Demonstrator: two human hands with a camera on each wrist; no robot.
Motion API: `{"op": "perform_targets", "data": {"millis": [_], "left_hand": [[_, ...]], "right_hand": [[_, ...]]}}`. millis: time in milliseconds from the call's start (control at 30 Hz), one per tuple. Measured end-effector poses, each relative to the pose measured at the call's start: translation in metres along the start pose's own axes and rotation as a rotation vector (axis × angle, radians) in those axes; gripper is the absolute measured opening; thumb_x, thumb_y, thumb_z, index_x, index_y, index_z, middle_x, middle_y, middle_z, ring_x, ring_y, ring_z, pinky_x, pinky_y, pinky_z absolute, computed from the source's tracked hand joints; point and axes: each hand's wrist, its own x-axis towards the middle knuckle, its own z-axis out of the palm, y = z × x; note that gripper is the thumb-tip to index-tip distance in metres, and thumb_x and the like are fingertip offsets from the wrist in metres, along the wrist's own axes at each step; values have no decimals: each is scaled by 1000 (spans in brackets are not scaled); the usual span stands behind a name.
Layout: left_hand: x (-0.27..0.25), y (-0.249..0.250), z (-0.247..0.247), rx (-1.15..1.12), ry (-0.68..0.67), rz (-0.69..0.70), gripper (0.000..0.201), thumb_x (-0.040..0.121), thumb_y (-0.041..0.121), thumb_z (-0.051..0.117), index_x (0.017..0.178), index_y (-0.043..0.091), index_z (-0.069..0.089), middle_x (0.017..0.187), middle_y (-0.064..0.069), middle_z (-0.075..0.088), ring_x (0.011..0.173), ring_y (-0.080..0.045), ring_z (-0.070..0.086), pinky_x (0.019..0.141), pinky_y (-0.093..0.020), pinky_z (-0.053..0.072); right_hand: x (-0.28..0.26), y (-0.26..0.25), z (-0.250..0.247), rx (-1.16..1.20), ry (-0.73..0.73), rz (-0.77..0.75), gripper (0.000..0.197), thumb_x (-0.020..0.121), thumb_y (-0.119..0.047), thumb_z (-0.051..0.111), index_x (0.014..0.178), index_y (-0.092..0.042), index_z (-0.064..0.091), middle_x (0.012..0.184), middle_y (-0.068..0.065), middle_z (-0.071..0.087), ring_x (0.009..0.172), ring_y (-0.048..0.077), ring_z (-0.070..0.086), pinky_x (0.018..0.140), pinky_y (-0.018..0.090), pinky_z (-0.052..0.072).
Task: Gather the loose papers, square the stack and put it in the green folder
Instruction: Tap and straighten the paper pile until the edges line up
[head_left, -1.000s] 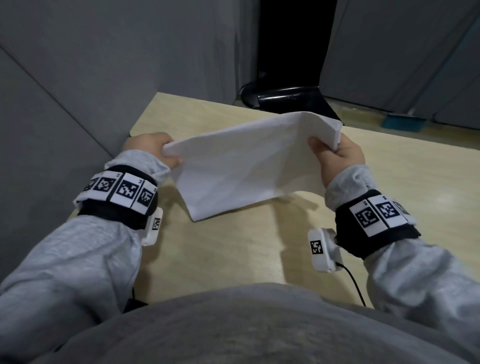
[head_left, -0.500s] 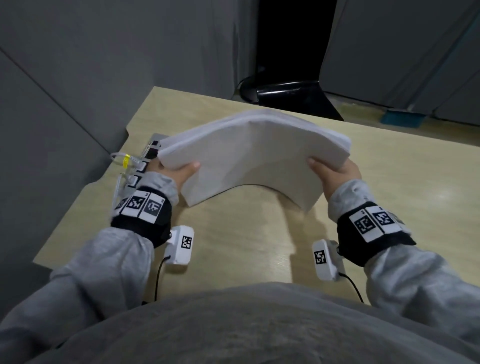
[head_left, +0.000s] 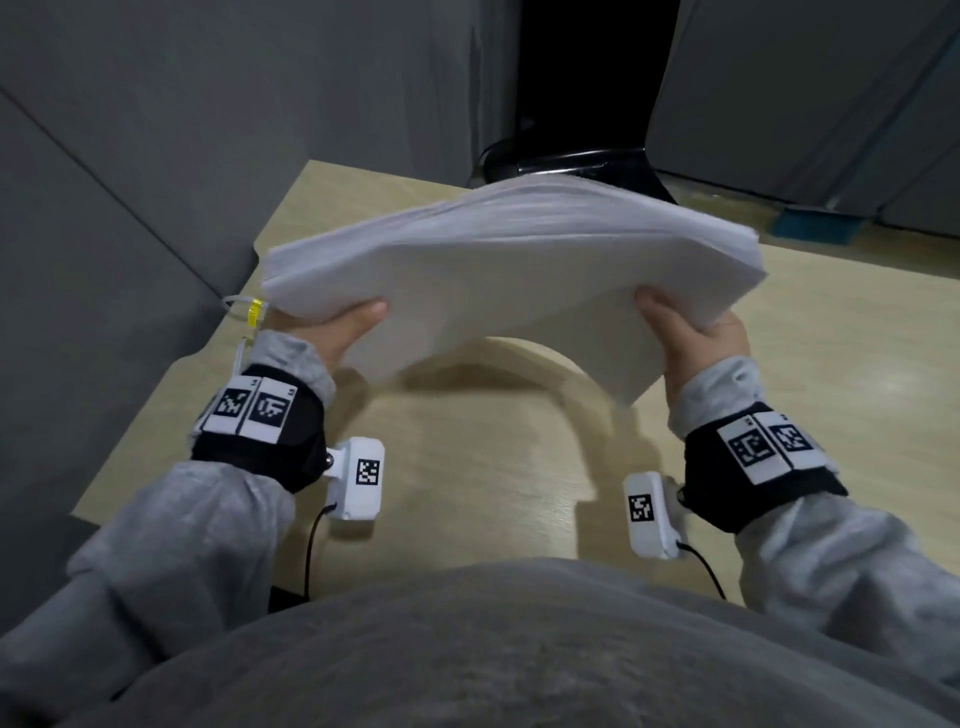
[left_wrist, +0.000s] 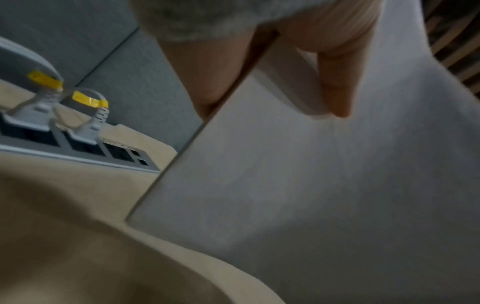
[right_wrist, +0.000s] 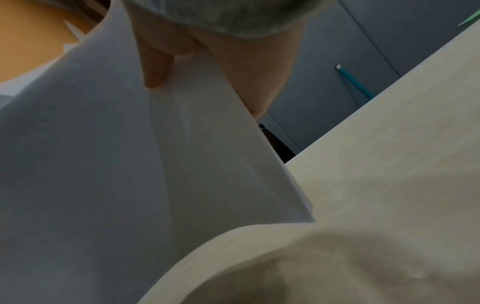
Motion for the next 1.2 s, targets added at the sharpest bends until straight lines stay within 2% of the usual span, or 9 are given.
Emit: {"op": "perform_targets", "data": {"millis": [67,200,333,533,667,767,933,1067,1200], "left_hand": [[1,0,3,26,-74,-48,95,42,61,81,120,10,60,118,-7,66,106,-17,61,94,-21,48],[-6,-3,13,340,-222,-123,96,66,68,62,142,17,34,144,-9,45,129,-26,43,111,-35,28],[-4,-3,4,71,-64,-51,88,49,60,79,120,15,56,120,-7,65,110,-23,60,105,-38,42],[-1,-6,11,182,-148,-123,92,66,42,79,140,7,36,140,-10,48,128,-23,46,111,-31,31],[-4,-5,7,61,-61,-47,80,61,47,79,128,14,52,115,-3,62,110,-20,57,103,-30,38],[-3,-9,6,-4,-81,-77,104,39,64,80,128,16,54,121,-4,62,113,-21,58,101,-31,42],[-10,-12,17,268,-204,-232,101,65,59,69,141,5,32,144,-12,42,130,-26,42,111,-34,30],[-11,6,3,159,-86,-56,61,69,43,76,118,10,58,120,-9,64,107,-28,60,97,-34,44],[-29,45,-14,183,-8,301,38,77,33,73,108,12,66,91,1,62,82,-19,57,75,-24,41]], "right_hand": [[4,4,-1,-77,-18,11,24,77,-21,75,98,-18,64,83,-3,65,73,5,63,63,14,47],[4,18,8,-211,-71,132,42,78,-30,74,115,-16,62,95,4,62,93,23,61,81,30,42],[-3,9,2,-44,12,58,11,80,-25,72,86,-19,65,77,-2,65,67,5,62,64,19,48],[-3,17,0,-37,0,51,24,77,-13,75,97,-17,62,76,-7,61,63,-1,59,49,0,43],[-5,6,-1,18,37,15,15,80,-14,71,94,-16,64,74,-5,63,52,-8,59,49,3,43],[-4,9,-4,-39,20,-5,22,80,-19,72,99,-18,63,77,-7,64,66,2,62,54,4,44],[-1,24,1,-183,-49,96,48,74,-29,77,118,-21,58,102,2,63,98,16,58,84,24,39],[6,23,-8,-128,21,-60,64,73,-20,79,128,-17,47,104,-4,62,104,18,59,74,11,48],[13,9,-18,-375,58,-276,90,69,-30,81,141,-21,29,141,2,38,128,14,40,103,22,37]]}}
